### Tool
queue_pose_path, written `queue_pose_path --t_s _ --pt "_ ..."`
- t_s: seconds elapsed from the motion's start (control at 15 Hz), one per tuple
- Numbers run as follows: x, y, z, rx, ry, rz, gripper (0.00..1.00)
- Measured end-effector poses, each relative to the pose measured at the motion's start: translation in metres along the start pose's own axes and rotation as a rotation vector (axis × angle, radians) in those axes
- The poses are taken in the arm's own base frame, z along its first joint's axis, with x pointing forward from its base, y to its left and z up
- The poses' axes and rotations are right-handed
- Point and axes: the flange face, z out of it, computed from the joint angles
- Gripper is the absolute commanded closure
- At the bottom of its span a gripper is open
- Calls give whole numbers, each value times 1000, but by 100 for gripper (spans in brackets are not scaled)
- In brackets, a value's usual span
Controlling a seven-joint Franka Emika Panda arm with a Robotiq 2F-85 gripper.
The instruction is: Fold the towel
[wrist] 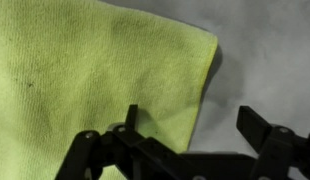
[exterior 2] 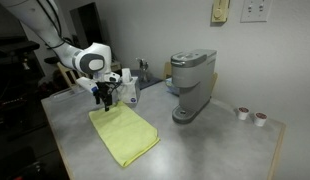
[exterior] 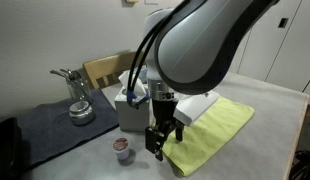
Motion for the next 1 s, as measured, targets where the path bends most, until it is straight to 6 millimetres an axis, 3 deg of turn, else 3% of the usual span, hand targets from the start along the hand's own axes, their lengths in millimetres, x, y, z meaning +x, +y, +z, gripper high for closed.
queue_pose_path --t_s 0.47,0.73,0.8,0.87,1.0 --pt "-4 -15 2 31 -5 -3 0" --pt "-4 -10 13 48 -25 18 0" --pt "-3 -8 17 51 -29 23 3" --pt "-2 -8 16 54 -29 26 24" --pt "-1 -7 16 57 -28 31 30"
